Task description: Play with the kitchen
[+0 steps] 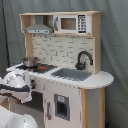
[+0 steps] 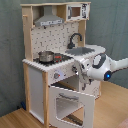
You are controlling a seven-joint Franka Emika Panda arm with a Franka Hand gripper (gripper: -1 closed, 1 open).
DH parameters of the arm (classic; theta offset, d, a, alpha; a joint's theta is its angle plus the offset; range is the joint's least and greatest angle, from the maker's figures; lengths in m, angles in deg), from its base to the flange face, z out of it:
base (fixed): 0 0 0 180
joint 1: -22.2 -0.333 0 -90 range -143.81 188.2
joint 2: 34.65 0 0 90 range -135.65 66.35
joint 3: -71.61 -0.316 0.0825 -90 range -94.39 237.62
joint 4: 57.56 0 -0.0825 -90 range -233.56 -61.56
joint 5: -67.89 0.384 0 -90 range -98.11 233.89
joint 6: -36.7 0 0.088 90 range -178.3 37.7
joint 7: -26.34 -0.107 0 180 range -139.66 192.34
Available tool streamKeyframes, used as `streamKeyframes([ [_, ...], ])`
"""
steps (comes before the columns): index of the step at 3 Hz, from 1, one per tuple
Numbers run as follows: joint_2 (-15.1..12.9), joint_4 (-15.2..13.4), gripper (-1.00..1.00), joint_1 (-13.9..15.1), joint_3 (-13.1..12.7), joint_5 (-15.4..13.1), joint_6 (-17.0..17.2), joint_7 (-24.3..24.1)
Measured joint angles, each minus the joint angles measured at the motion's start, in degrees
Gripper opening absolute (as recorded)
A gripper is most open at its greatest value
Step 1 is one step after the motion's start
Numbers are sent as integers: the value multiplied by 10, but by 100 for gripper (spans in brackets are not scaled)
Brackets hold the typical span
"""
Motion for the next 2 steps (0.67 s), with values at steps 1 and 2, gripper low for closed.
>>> streamKeyframes([
  [1,3,6,-100,-1,-2,0,0,-11],
  [2,3,8,100,-2,-2,0,0,-12],
])
